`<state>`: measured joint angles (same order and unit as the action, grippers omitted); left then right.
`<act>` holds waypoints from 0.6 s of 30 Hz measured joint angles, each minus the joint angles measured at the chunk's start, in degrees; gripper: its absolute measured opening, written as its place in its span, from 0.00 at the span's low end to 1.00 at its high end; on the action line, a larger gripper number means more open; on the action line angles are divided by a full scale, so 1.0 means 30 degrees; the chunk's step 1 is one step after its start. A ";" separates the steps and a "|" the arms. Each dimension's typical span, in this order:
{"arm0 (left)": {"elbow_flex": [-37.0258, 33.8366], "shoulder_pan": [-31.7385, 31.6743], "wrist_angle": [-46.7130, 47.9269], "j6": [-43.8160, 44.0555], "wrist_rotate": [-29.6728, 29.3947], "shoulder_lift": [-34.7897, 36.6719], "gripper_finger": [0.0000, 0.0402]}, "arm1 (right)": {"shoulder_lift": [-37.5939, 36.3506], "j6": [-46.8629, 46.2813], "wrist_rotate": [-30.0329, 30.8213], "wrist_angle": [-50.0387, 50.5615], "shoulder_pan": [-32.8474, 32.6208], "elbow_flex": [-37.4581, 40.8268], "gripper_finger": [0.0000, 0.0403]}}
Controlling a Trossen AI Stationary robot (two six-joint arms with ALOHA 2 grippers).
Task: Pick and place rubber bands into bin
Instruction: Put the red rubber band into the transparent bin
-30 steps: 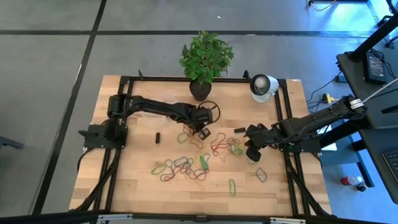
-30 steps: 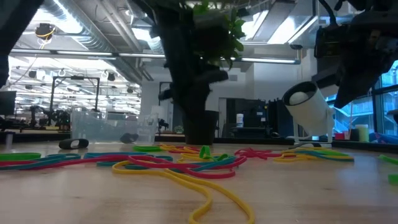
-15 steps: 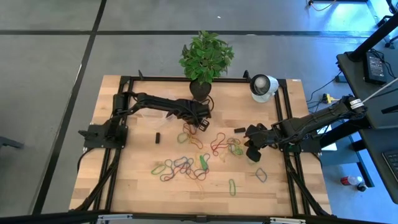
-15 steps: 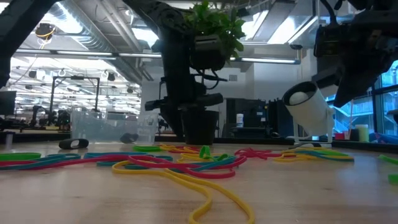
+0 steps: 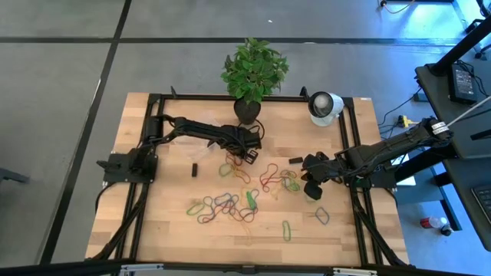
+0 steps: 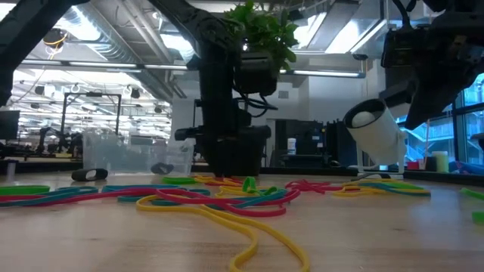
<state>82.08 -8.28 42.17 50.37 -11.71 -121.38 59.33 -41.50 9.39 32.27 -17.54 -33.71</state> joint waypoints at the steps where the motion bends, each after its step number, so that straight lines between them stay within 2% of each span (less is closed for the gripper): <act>1: -0.0029 0.0099 -0.0007 -0.0015 -0.0152 0.0067 0.14 | 0.0000 0.0000 0.0000 -0.0004 0.0000 0.0000 0.04; 6: -0.0114 0.0385 -0.0036 -0.0032 -0.0737 0.0635 0.02 | 0.0000 0.0007 0.0000 -0.0014 0.0000 0.0000 0.04; 10: -0.0189 0.0660 0.0145 -0.0341 0.0118 0.1362 0.00 | 0.0000 0.0015 0.0007 -0.0019 0.0000 0.0000 0.04; 18: -0.0160 0.1659 0.0621 -0.0699 -0.0874 0.4011 0.00 | 0.0007 0.0066 0.0055 -0.0352 0.0000 0.0000 0.04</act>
<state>81.60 -3.31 44.04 48.27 -14.33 -109.35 59.35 -41.30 9.55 31.22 -17.54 -33.71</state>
